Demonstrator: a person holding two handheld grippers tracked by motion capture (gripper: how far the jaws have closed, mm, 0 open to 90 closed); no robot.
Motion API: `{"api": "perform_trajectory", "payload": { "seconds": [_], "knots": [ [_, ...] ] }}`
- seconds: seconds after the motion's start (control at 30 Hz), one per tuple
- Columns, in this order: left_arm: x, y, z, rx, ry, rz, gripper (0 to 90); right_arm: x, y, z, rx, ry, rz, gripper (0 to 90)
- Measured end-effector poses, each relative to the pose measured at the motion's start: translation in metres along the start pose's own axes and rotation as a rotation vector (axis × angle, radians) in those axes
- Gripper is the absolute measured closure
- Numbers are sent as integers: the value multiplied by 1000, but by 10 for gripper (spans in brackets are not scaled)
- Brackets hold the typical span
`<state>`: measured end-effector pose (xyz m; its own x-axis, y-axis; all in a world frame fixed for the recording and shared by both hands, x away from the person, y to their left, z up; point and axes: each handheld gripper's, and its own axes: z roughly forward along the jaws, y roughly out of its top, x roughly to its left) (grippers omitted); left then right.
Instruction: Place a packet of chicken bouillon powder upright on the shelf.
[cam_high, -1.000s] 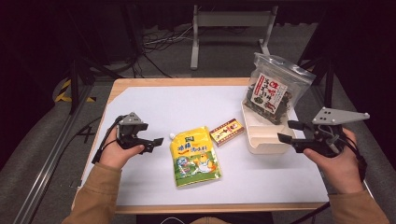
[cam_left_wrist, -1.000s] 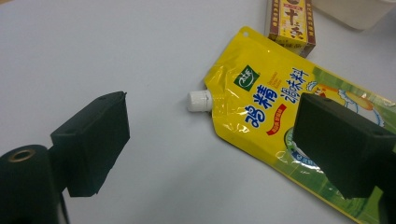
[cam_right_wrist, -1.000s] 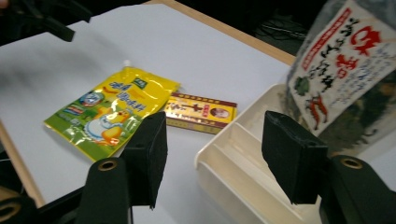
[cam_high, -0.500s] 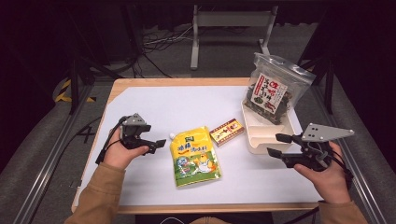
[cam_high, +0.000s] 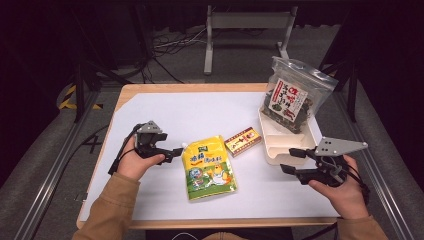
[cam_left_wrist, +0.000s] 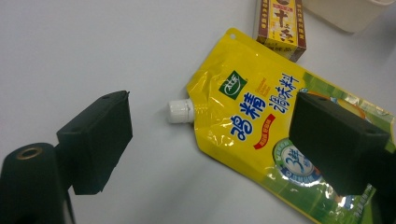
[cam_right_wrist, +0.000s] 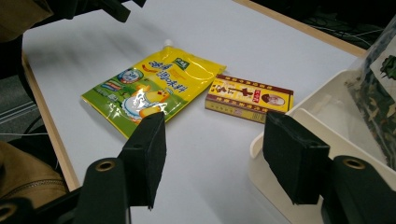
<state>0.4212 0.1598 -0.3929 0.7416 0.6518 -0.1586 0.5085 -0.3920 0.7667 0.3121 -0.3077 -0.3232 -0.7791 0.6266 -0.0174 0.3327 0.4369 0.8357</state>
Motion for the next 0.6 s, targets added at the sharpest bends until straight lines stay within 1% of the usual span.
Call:
{"api": "perform_trajectory", "payload": {
  "seconds": [0.13,0.2,0.3,0.33,0.47,0.6],
  "knots": [
    [1,4,15,2,2,4,122,1,-4,2,-6,-1,4,404],
    [2,5,24,4,1,-6,119,0,-6,4,-7,-1,7,403],
    [4,7,37,9,-8,14,107,0,-10,6,-1,4,15,403],
    [4,7,37,9,-8,14,97,0,-10,6,-1,4,15,403],
    [4,8,50,30,-13,39,86,1,-15,6,2,0,28,400],
    [3,11,58,31,-25,56,79,1,-18,6,3,-8,34,397]
  ]
}}
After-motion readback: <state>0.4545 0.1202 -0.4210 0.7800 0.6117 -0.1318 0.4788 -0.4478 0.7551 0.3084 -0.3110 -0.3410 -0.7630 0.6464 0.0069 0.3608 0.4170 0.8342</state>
